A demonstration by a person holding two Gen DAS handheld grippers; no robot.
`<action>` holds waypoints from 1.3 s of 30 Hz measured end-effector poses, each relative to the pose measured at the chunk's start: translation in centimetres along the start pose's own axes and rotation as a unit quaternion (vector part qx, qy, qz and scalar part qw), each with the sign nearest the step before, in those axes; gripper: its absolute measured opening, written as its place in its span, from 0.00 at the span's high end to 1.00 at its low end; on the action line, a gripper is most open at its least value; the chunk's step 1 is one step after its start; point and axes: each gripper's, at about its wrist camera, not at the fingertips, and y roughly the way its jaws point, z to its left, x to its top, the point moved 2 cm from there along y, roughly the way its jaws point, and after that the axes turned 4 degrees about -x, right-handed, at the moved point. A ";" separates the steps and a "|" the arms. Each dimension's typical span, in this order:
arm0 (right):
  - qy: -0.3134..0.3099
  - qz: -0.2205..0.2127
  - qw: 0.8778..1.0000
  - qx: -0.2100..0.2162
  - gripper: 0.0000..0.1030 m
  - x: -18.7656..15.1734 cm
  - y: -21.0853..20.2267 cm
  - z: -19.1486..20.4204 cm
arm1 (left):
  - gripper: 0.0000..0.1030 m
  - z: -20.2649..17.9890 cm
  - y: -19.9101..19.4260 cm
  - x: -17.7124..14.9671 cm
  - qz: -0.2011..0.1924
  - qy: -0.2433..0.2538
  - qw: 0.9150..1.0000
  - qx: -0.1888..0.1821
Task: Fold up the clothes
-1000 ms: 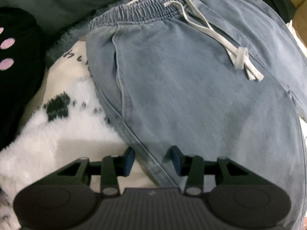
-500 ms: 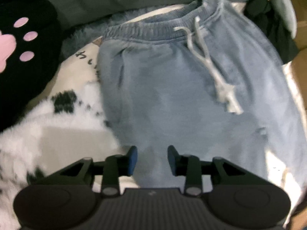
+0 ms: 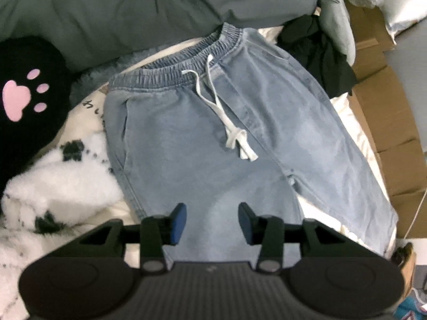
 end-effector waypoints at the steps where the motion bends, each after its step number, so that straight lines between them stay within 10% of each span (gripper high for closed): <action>1: 0.003 -0.004 1.000 0.003 0.54 0.0 -0.3 0.0 | 0.57 0.2 0.1 -0.4 0.004 0.002 1.000 0.007; 39: -0.043 0.060 0.997 0.006 0.54 -8.3 -0.7 5.9 | 0.59 6.9 10.7 -6.3 0.028 -0.047 0.998 0.023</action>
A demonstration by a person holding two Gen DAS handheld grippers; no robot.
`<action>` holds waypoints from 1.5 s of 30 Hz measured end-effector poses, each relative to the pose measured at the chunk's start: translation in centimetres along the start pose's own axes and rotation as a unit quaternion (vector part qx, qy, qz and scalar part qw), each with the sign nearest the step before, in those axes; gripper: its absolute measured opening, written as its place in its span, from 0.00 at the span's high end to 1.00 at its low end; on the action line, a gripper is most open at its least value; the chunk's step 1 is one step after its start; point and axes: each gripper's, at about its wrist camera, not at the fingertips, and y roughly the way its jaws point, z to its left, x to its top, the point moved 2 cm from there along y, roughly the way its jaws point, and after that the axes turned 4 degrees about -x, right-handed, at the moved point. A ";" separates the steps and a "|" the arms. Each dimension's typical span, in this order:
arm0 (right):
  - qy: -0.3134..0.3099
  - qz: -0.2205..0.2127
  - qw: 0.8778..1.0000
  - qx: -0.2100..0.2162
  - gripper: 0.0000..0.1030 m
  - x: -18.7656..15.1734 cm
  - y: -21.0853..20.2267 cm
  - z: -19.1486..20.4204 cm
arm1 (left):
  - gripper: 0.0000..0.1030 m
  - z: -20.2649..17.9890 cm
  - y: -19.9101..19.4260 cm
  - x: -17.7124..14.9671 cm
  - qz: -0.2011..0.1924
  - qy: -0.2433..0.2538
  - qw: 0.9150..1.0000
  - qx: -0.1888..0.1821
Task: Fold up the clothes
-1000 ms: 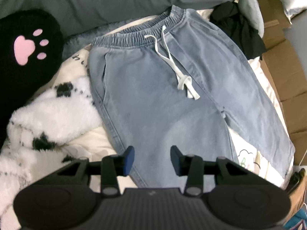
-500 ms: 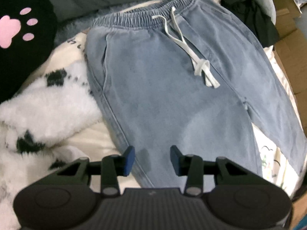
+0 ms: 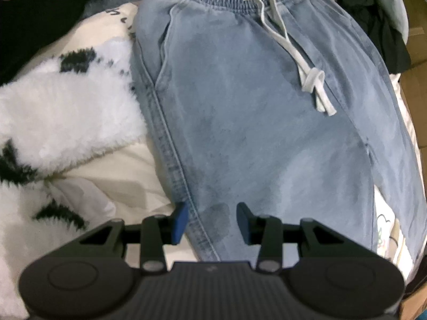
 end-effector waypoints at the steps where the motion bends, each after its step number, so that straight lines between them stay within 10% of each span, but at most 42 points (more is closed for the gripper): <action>1: 0.001 0.002 1.000 0.000 0.54 -0.2 0.2 0.1 | 0.59 0.1 0.2 0.0 0.001 -0.002 1.000 0.000; 26: -0.083 0.018 0.995 0.061 0.54 -4.7 1.5 5.3 | 0.63 3.4 0.8 -0.2 0.000 -0.039 0.999 -0.019; 45: -0.168 -0.009 0.985 -0.040 0.56 -4.6 0.9 7.8 | 0.64 4.9 -0.3 -1.1 -0.007 -0.056 0.998 -0.026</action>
